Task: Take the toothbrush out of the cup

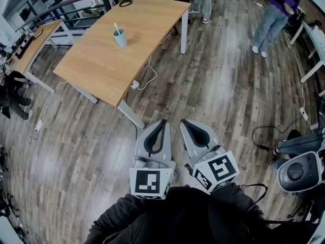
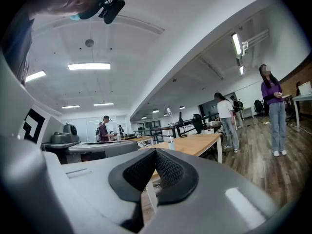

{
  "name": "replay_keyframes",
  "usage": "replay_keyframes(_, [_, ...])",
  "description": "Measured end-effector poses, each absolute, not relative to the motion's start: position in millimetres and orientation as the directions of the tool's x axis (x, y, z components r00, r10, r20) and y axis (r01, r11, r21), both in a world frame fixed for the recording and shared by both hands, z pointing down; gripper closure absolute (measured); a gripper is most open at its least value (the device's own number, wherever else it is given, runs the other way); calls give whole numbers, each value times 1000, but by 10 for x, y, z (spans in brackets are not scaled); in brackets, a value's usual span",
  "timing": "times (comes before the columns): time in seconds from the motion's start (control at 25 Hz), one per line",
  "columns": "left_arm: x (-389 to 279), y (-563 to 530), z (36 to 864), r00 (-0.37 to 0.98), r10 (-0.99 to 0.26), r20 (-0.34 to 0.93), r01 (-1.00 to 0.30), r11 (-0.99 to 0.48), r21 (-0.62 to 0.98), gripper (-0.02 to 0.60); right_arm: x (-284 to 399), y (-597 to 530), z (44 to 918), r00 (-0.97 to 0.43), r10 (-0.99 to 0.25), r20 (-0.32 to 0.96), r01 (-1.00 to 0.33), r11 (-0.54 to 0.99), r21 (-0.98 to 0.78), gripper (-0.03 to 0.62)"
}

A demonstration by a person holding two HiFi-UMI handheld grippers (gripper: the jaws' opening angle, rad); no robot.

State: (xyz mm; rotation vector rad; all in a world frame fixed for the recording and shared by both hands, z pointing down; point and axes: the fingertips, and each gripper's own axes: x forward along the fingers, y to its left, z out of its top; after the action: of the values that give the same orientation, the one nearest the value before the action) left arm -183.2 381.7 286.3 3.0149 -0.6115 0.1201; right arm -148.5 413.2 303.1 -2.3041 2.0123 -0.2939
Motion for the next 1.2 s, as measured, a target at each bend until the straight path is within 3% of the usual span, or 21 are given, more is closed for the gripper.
replay_keyframes(0.52, [-1695,2716,2788,922,-386,43,-387,-921,41,574,-1361,3039,2952,128,-988,90,-981,-139,-137,594])
replay_keyframes(1.2, [-946,1785,2927,881,-465,88,-469,-882,34,573,-537,2093,3061,54,-992,110,-981,-73,-181,594])
